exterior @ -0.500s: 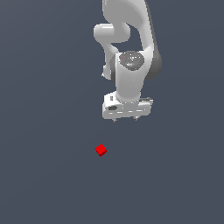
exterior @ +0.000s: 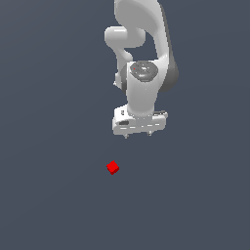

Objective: Pick up the red cube and move it to a goal position.

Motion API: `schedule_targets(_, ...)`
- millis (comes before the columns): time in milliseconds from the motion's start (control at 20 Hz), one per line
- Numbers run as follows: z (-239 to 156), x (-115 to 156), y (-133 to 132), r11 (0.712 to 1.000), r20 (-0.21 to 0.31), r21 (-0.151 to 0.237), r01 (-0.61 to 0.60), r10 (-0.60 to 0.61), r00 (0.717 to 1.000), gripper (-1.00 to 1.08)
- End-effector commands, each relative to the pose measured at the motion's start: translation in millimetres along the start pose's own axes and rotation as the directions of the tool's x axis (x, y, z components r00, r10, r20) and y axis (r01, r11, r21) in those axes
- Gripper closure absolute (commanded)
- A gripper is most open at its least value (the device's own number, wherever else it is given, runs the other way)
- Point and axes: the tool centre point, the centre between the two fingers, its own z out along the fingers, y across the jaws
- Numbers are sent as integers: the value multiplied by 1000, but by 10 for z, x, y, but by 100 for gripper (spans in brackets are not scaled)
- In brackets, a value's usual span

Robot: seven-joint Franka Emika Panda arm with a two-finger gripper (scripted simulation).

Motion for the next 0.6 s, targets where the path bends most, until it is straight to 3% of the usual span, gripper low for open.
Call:
schedule_targets(0, 57, 11, 58, 1000, 1, -1, 21, -21, 1000, -92)
schedule_targets(550, 522, 173, 512, 980, 2, -12, 201, -201, 980, -92)
